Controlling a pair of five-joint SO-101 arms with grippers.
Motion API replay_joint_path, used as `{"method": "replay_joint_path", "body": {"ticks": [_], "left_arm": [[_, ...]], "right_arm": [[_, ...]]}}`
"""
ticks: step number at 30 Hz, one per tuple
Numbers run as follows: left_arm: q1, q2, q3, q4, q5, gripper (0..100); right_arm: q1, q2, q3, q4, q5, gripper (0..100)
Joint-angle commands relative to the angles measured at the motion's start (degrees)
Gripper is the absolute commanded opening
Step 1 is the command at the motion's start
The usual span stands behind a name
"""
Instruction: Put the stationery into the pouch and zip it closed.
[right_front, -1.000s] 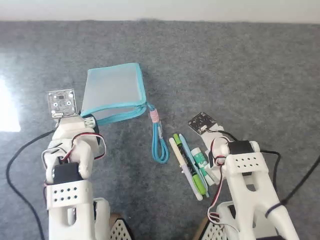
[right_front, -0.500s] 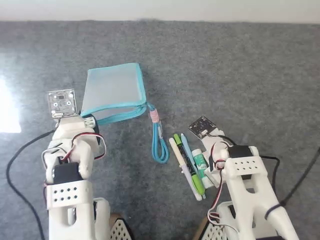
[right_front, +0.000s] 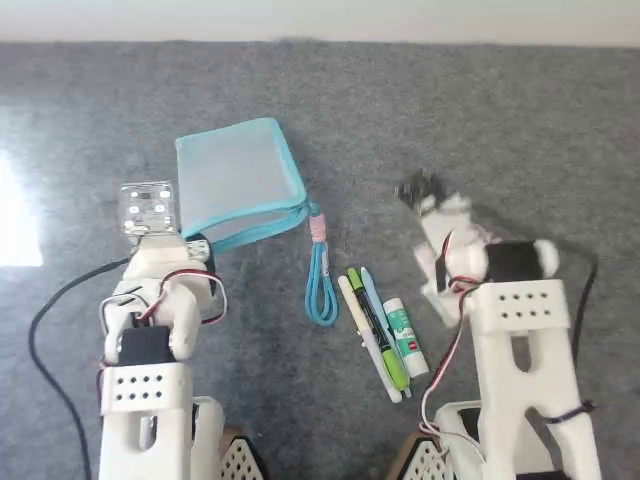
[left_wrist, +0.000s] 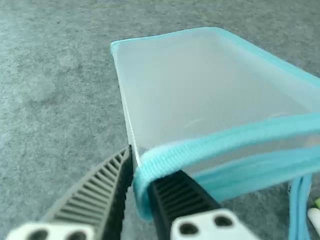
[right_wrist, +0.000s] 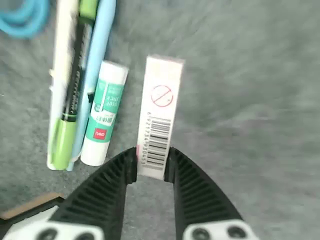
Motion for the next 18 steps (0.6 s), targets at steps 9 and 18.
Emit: {"method": "replay_joint_path", "body": {"ticks": [9,18], "left_arm": [[11.9,-1.2,1.5,-1.0,0.4,1],[12.1,-1.3,1.5,-2.1,0.4,1]], "right_arm": [[-30.0,17.7,-30.8,12.8,-13.4,0.8],[-30.1,31.9,-37.9,11.4,-15.2,0.8]]}}
